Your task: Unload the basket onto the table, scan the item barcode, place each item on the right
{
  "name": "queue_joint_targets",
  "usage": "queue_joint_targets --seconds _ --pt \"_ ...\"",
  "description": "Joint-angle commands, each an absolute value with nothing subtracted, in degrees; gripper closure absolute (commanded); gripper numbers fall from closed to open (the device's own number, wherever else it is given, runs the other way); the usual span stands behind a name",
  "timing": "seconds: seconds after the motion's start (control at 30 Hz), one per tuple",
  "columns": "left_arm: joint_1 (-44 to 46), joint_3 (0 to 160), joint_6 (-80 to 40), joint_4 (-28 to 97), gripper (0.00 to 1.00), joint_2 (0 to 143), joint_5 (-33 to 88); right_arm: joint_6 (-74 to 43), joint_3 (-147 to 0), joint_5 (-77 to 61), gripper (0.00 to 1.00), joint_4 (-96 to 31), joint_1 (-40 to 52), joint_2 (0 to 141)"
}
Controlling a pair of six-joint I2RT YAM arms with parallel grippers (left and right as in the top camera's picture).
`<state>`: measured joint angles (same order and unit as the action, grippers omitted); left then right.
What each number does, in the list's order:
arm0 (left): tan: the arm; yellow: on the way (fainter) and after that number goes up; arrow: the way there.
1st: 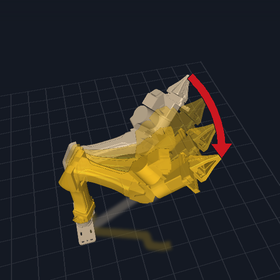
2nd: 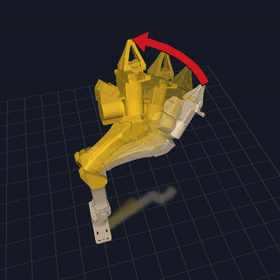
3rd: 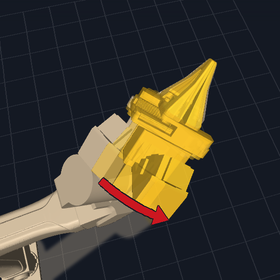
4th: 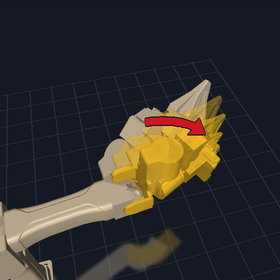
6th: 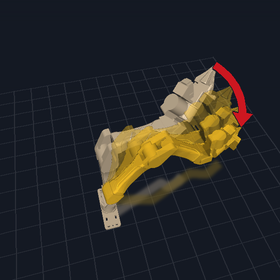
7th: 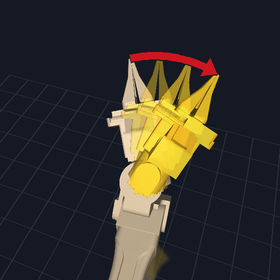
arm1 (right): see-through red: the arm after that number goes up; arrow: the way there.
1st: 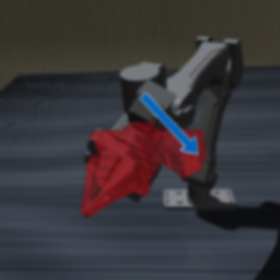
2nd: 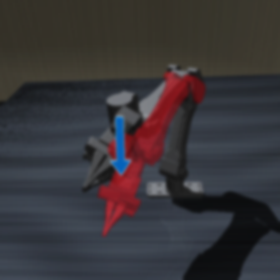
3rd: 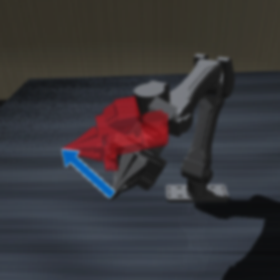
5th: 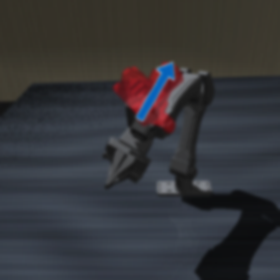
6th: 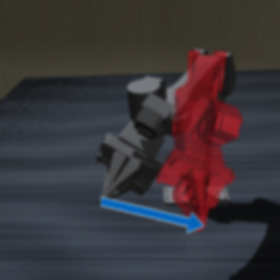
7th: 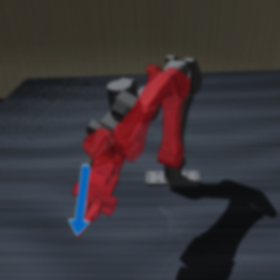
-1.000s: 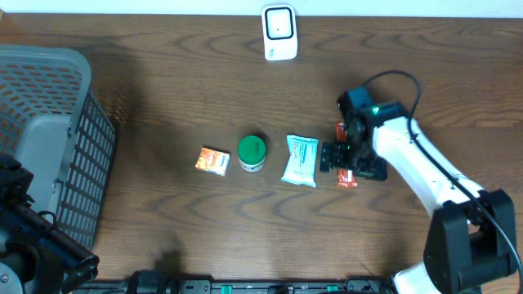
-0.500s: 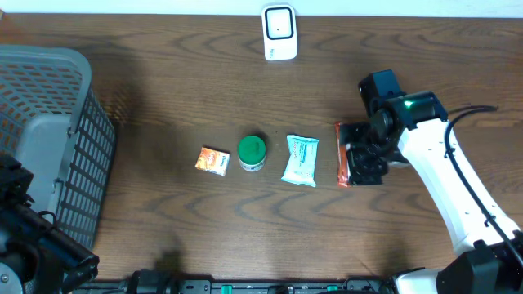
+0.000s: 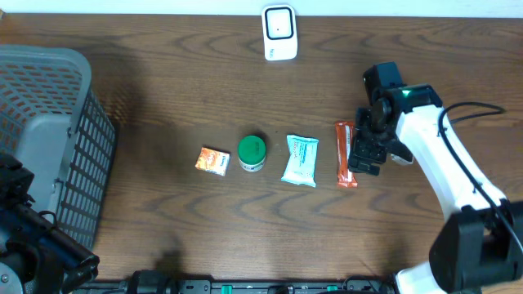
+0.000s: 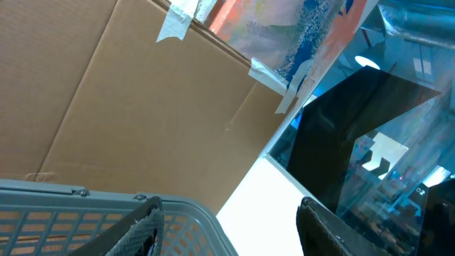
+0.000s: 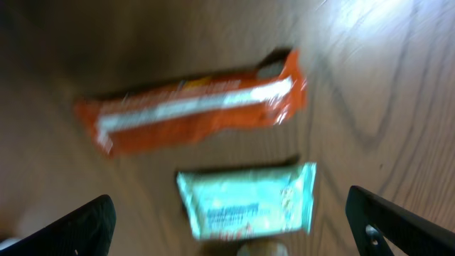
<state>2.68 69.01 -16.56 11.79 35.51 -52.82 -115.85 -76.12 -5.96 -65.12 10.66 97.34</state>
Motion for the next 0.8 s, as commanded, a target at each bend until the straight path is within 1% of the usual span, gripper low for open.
queue_joint_targets --seconds 0.0,0.07,0.1,0.17,0.2,0.23,0.33,0.47,0.6,0.67,0.7,0.77 --pt "2.81 68.73 -16.82 11.7 0.39 35.35 -52.97 -117.38 -75.96 -4.84 0.01 -65.82 10.07 100.42" --pt "2.81 68.73 -16.82 11.7 0.39 35.35 -52.97 -117.38 -75.94 -5.19 0.01 -65.87 10.22 102.3" --pt "2.81 68.73 -16.82 11.7 0.39 35.35 -52.97 -117.4 -75.94 -5.58 0.03 -65.95 10.41 103.35" --pt "2.81 68.73 -16.82 11.7 0.39 35.35 -52.97 -117.38 -75.94 -5.58 0.11 -65.63 10.61 105.71" --pt "2.81 68.73 -16.82 11.7 0.39 35.35 -52.97 -117.38 -75.94 -5.5 0.14 -65.3 10.59 106.85" --pt "2.81 68.73 -16.82 11.7 0.39 35.35 -52.97 -117.38 -75.94 -5.41 0.17 -65.06 10.5 108.09" --pt "2.81 68.73 -16.82 11.86 0.39 35.35 -52.97 -117.14 -75.96 -5.28 0.2 -63.79 9.3 110.43" --pt "2.81 68.73 -16.82 11.9 0.39 35.35 -52.97 -109.8 -75.96 -4.08 0.2 -61.76 5.87 110.28" --pt "2.81 68.73 -16.82 11.92 0.39 35.38 -52.97 -95.22 -75.96 -3.53 0.24 -53.78 1.48 110.61" --pt "2.81 68.73 -16.84 11.92 0.39 35.38 -52.95 -89.84 -75.96 -5.1 0.26 -50.19 0.03 111.11" --pt "2.81 68.73 -16.84 11.92 0.39 35.38 -52.95 -88.05 -75.96 -6.13 0.26 -48.58 -0.4 111.74" --pt "2.81 68.73 -16.84 11.92 0.39 35.38 -52.95 -88.09 -75.96 -7.9 0.26 -47.42 -0.69 113.36"
